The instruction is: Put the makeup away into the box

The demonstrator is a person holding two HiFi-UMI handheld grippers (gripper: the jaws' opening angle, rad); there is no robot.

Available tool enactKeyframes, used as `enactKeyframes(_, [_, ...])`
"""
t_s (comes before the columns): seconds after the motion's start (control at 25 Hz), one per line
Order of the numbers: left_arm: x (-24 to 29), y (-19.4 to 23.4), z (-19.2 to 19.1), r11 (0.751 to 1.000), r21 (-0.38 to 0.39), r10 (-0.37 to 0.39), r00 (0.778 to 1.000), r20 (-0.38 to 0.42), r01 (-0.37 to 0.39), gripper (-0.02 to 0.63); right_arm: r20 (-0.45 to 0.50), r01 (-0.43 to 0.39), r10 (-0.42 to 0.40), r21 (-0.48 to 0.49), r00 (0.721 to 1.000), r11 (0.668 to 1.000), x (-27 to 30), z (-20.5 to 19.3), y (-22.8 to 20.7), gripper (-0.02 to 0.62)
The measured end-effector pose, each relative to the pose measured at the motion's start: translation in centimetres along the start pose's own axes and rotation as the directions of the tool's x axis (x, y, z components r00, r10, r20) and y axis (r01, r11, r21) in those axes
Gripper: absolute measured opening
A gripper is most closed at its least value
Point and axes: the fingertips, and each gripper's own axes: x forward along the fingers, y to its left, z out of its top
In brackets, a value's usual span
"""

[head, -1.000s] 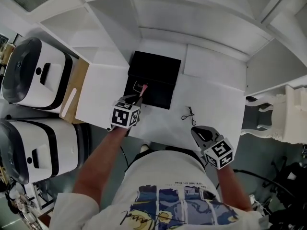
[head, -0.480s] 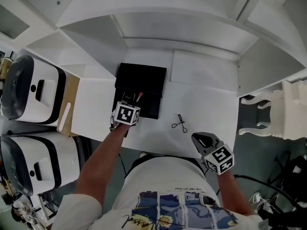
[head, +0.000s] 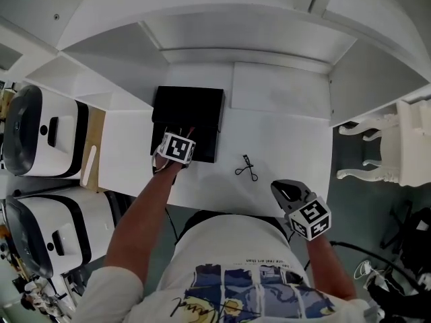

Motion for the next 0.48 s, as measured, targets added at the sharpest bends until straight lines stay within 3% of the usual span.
enactKeyframes(0.48, [1.5, -0.1, -0.9, 0.999, 0.051, 0.016, 0.987, -0.163, -0.008, 0.057, 0.022, 0.027, -0.028, 0.042, 0.999, 0.999, -0.7, -0.5, -0.8, 0.035])
